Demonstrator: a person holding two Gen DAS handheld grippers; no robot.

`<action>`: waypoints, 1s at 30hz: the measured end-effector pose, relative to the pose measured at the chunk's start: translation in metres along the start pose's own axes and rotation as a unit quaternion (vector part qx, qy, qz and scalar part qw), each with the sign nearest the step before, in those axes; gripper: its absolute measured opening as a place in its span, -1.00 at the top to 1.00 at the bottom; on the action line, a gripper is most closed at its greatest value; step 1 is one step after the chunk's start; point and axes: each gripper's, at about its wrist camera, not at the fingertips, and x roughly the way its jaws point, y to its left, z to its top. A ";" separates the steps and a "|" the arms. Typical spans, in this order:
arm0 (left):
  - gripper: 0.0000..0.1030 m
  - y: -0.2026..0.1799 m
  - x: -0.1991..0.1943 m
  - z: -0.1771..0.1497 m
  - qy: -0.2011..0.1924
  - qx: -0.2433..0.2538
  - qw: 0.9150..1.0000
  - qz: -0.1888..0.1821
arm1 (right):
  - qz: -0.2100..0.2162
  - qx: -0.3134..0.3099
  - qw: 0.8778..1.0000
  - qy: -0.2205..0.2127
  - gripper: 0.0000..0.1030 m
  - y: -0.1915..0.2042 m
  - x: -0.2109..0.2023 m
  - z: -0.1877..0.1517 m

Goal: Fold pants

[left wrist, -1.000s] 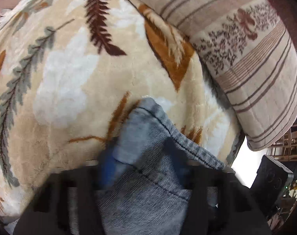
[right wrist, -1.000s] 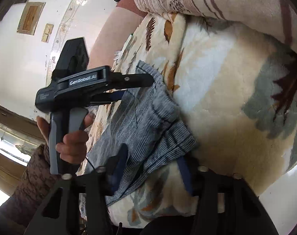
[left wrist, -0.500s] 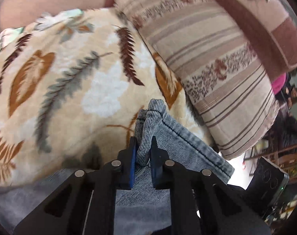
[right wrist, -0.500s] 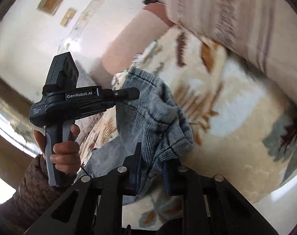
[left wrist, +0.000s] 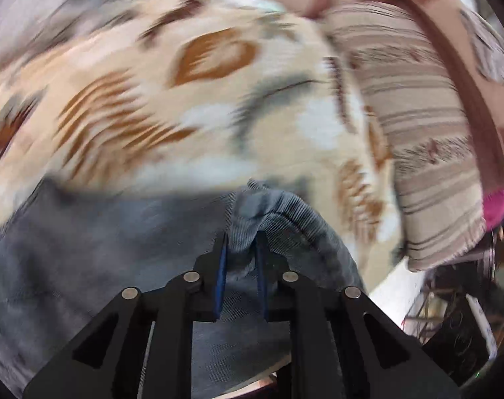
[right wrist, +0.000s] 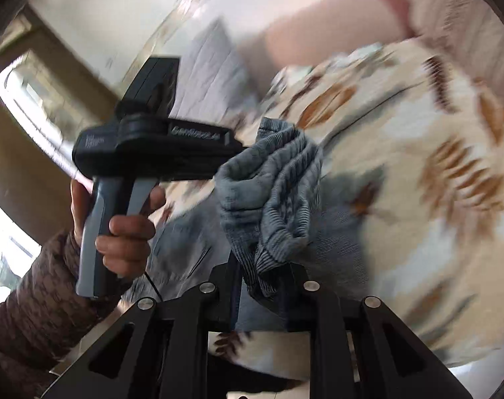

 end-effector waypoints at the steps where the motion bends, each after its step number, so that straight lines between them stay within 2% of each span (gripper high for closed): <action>1: 0.73 0.017 -0.001 -0.007 0.002 -0.020 1.000 0.004 | 0.004 -0.005 1.000 0.019 0.53 0.006 0.015 -0.004; 4: 0.73 0.052 -0.009 -0.025 -0.003 -0.062 0.998 0.013 | 0.004 -0.024 0.997 0.079 0.25 0.022 0.053 -0.017; 6: 0.73 0.069 -0.016 -0.038 -0.006 -0.085 0.996 0.008 | -0.004 -0.031 0.994 0.106 0.07 0.027 0.064 -0.024; 10: 0.59 0.093 -0.032 -0.059 -0.021 -0.121 0.992 -0.012 | 0.023 -0.021 0.994 0.105 -0.13 0.025 0.048 -0.023; 12: 0.52 0.099 -0.037 -0.068 -0.029 -0.129 0.991 -0.032 | 0.046 -0.013 0.995 0.093 -0.33 0.022 0.028 -0.022; 14: 0.14 0.097 -0.037 -0.078 -0.033 -0.130 0.989 -0.055 | 0.058 -0.001 0.996 0.071 -0.35 0.013 0.010 -0.017; 15: 0.07 0.095 -0.036 -0.081 -0.035 -0.131 0.989 -0.060 | 0.057 0.013 0.997 0.055 -0.35 0.004 0.003 -0.010; 17: 0.04 0.089 -0.030 -0.087 -0.035 -0.125 0.989 -0.067 | 0.034 0.045 0.998 0.024 -0.36 -0.013 -0.006 0.008; 19: 0.04 0.083 -0.026 -0.090 -0.036 -0.120 0.989 -0.072 | 0.002 0.066 0.998 0.013 -0.37 -0.031 -0.002 0.032; 23: -0.07 0.077 -0.018 -0.086 -0.036 -0.121 0.990 -0.065 | -0.050 0.078 0.995 0.032 -0.36 -0.055 0.034 0.070; 26: -0.09 0.072 -0.009 -0.082 -0.036 -0.123 0.990 -0.056 | -0.081 0.067 0.994 0.038 -0.36 -0.062 0.063 0.084; 27: -0.06 0.068 -0.006 -0.080 -0.037 -0.119 0.990 -0.059 | -0.096 0.057 0.993 0.043 -0.30 -0.064 0.071 0.086; 28: 0.11 0.062 -0.004 -0.077 -0.040 -0.109 0.991 -0.060 | -0.108 0.050 0.992 0.050 -0.25 -0.066 0.076 0.084; 29: 0.61 0.056 -0.004 -0.075 -0.045 -0.096 0.993 -0.058 | -0.110 0.045 0.991 0.060 0.17 -0.067 0.083 0.083; 30: 0.73 0.052 -0.005 -0.073 -0.049 -0.086 0.994 -0.055 | -0.113 0.035 0.990 0.073 0.88 -0.065 0.088 0.084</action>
